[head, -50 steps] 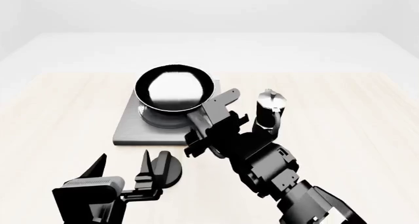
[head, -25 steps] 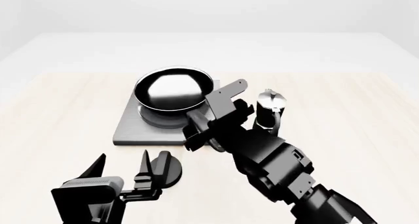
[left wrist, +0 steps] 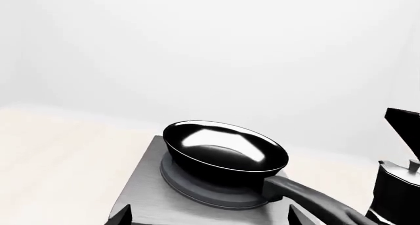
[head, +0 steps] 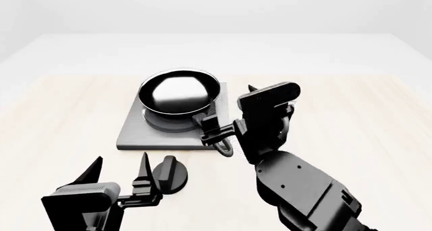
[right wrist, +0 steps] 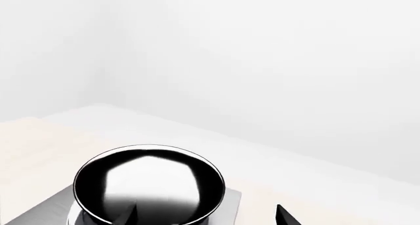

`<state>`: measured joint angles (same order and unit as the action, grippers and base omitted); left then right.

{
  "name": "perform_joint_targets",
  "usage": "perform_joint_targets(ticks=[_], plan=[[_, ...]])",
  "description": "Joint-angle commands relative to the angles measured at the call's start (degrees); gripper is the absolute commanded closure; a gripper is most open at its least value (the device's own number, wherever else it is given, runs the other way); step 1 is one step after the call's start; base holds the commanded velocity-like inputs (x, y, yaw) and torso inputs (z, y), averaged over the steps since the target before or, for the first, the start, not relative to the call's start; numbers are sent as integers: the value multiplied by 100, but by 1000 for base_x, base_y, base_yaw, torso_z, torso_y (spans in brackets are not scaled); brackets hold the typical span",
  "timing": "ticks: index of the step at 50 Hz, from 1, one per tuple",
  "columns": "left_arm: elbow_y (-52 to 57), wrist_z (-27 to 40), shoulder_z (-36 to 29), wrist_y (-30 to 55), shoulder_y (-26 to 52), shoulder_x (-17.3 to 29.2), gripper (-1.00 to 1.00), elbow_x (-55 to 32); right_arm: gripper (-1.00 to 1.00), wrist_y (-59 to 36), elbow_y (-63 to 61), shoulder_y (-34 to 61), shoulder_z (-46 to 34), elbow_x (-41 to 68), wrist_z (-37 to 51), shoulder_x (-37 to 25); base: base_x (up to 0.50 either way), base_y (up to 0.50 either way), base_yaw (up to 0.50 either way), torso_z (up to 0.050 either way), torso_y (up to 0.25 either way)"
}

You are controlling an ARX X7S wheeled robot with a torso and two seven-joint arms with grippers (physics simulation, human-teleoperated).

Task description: Put the frying pan on the stove.

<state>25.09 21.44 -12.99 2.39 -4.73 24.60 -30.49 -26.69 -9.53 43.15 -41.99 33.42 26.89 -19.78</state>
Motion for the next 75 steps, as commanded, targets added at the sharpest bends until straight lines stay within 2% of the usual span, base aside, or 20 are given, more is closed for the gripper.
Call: perform_joint_targets(ticks=[1,19,36,54,57,60,65,70,75], plan=[[319,110,84,-10,-127,114,-100,-4,-100,233,-1314,-545,139,-184,687,-377,0,0,0,0,0],[1014,222,162,-42,-421,324,-100,-57,-100,48,-2856,-974,343,-67,1359,-849,0,0,0,0,0],[1521,323,257,-118,-678,481,-100,-60,-100,-809,-4186,-902,641,670,2154,-1124,0,0,0,0,0],[2095,386,355,-287,-1058,659,-100,14,-100,-1161,-5033,-834,398,800,2770,-1331,0,0,0,0,0],[2157,390,356,-303,-1099,678,-100,23,-100,-859,-5041,-499,-55,999,3187,-1590,0,0,0,0,0],[2249,400,369,-327,-1160,706,-100,42,-100,-238,-5044,201,-1008,1231,3891,-2023,0,0,0,0,0],[2418,438,387,-327,-1201,750,-100,35,-100,906,-5045,1842,-3121,1395,5107,-2520,0,0,0,0,0],[2570,441,404,-400,-1331,789,-100,90,-100,1937,-5045,3621,-5332,1342,6206,-2493,0,0,0,0,0],[2660,439,437,-472,-1432,826,-100,95,-100,2106,-5046,3874,-5669,1242,6307,-2471,0,0,0,0,0]])
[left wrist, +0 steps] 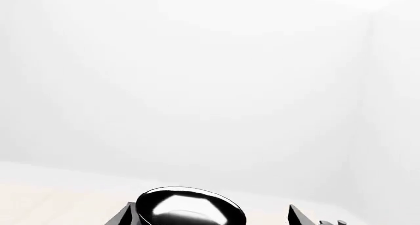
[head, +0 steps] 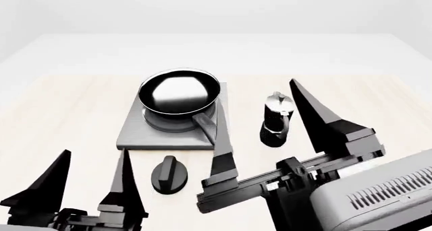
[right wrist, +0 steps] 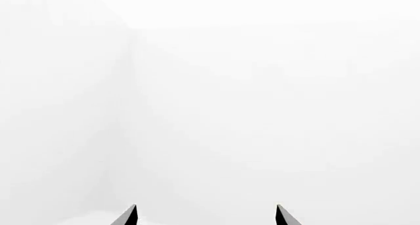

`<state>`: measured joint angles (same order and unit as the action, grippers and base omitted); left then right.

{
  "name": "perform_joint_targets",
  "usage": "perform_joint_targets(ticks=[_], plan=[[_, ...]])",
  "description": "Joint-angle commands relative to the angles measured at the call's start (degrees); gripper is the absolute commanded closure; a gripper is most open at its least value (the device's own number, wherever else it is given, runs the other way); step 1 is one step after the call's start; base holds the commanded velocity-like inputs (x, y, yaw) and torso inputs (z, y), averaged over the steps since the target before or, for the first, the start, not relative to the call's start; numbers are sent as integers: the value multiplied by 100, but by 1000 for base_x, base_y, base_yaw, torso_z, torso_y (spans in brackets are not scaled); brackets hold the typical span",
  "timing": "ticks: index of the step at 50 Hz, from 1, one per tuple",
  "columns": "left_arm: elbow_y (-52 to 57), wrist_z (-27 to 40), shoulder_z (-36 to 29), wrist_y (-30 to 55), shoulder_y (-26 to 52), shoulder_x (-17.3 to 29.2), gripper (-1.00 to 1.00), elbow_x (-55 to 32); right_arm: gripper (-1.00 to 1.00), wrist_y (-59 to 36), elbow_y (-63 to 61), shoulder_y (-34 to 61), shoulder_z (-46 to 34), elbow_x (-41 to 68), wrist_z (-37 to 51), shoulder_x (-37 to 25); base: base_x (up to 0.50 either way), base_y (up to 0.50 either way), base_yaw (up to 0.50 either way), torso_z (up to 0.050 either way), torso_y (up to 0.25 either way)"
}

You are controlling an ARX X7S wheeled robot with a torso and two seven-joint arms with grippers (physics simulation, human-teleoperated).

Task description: Put the frying pan on the stove.

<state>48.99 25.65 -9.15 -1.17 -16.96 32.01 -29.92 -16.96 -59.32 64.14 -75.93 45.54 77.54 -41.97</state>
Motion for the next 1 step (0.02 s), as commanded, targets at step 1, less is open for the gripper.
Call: perform_joint_targets(ticks=[1], plan=[[303,20,71,-145,-256,97,-100,42,-100,1130,-67,1789,-2288,3,1243,-256,0,0,0,0,0]])
